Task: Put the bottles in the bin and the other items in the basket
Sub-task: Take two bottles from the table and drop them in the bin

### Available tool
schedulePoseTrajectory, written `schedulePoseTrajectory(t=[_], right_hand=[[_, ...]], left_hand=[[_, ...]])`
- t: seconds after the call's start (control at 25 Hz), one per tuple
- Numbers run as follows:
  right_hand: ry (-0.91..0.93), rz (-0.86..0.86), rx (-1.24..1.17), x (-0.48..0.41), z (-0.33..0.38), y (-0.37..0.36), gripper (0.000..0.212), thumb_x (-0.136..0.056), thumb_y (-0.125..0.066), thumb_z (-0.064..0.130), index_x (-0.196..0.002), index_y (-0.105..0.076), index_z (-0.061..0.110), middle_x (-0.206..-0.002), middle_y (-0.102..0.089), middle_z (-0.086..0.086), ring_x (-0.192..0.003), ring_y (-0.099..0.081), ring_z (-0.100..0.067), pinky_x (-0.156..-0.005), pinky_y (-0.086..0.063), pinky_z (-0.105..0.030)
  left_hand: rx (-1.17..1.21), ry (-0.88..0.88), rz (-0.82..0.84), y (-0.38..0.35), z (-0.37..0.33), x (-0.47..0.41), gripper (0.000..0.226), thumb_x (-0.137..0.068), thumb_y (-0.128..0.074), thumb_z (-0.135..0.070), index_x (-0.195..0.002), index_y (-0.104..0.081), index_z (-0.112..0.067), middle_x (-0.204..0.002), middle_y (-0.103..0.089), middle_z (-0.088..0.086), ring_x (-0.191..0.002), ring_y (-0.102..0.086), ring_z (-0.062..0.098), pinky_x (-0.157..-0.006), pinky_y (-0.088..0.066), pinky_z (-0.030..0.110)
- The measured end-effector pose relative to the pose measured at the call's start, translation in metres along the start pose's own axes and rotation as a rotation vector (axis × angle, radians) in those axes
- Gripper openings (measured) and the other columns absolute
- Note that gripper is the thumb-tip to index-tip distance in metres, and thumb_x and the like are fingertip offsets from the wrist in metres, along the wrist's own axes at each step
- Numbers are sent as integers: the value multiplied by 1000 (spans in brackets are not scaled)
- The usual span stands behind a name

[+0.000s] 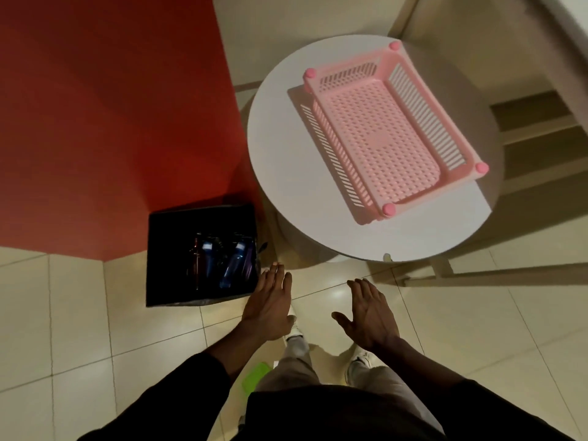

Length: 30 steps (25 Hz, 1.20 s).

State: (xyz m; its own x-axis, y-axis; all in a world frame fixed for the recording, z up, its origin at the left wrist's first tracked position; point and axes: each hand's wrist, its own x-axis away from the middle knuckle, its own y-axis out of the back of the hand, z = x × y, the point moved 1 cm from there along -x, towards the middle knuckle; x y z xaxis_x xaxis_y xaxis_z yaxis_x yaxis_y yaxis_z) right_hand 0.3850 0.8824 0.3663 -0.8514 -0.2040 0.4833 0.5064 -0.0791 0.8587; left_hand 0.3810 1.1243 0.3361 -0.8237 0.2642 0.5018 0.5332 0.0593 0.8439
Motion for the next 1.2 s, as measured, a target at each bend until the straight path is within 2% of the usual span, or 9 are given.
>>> schedulePoseTrajectory(t=[0.08, 0.32, 0.48, 0.52, 0.64, 0.68, 0.92, 1.08, 1.2], right_hand=[[-43, -40, -10, 17, -28, -4, 85, -92, -54, 68, -151, -41, 8, -151, -50, -11, -144, -43, -31, -118, -39, -43], [-139, -80, -66, 56, -91, -14, 87, -94, -45, 72, -154, -38, 9, -157, -46, -12, -148, -39, -30, -121, -35, -43], [-187, -112, -119, 125, -180, -30, 91, -95, -38, 74, -159, -29, 9, -165, -35, -12, -155, -28, -31, -127, -27, -44], [-178, -106, -125, 127, -182, -32, 92, -96, -37, 74, -161, -26, 9, -166, -33, -13, -156, -25, -31, -128, -24, -44], [-243, -173, -158, 181, -256, -40, 94, -96, -33, 74, -163, -22, 9, -169, -27, -14, -158, -22, -31, -129, -20, -44], [-283, -205, -170, 201, -290, -37, 94, -96, -33, 75, -163, -22, 9, -169, -27, -14, -158, -21, -32, -130, -20, -44], [-430, -326, -267, 265, -394, -21, 94, -96, -38, 73, -162, -26, 8, -169, -29, -14, -158, -22, -32, -130, -19, -43], [-534, -408, -288, 286, -454, -14, 93, -95, -47, 70, -160, -31, 5, -165, -35, -17, -157, -27, -33, -128, -23, -43], [-591, -454, -327, 294, -484, -13, 93, -95, -47, 70, -160, -31, 5, -165, -35, -17, -157, -27, -33, -128, -23, -43]], left_hand=[[-27, -54, -5, -4, -28, -3, 105, -92, -61, -58, -165, -8, -2, -174, 3, 23, -162, 7, 38, -131, 3, 48], [-36, -162, 26, -15, -106, -10, 107, -92, -61, -59, -165, -6, -4, -174, 8, 22, -162, 10, 36, -132, -2, 46], [-101, -201, -18, -21, -207, -13, 105, -93, -62, -56, -165, -6, -4, -174, 7, 21, -162, 6, 35, -129, 1, 42], [-104, -192, -31, -23, -209, -13, 104, -94, -60, -58, -165, -6, -4, -174, 7, 21, -162, 5, 35, -128, 2, 41], [-121, -255, -55, -33, -301, -10, 105, -94, -55, -62, -165, -4, -5, -174, 10, 20, -162, 8, 35, -123, 10, 39], [-128, -306, -70, -34, -345, -13, 106, -93, -55, -64, -166, -3, -5, -174, 11, 19, -162, 8, 34, -122, 11, 39], [-153, -464, -139, -22, -488, -29, 108, -92, -55, -69, -167, -2, -10, -175, 12, 11, -162, 9, 30, -122, 7, 37], [-204, -566, -159, 2, -553, -47, 107, -92, -60, -64, -166, -5, -9, -176, 4, 13, -163, 5, 31, -123, 9, 37], [-240, -599, -151, 9, -584, -64, 105, -95, -57, -62, -166, -1, -8, -175, 9, 15, -162, 9, 31, -126, 9, 40]])
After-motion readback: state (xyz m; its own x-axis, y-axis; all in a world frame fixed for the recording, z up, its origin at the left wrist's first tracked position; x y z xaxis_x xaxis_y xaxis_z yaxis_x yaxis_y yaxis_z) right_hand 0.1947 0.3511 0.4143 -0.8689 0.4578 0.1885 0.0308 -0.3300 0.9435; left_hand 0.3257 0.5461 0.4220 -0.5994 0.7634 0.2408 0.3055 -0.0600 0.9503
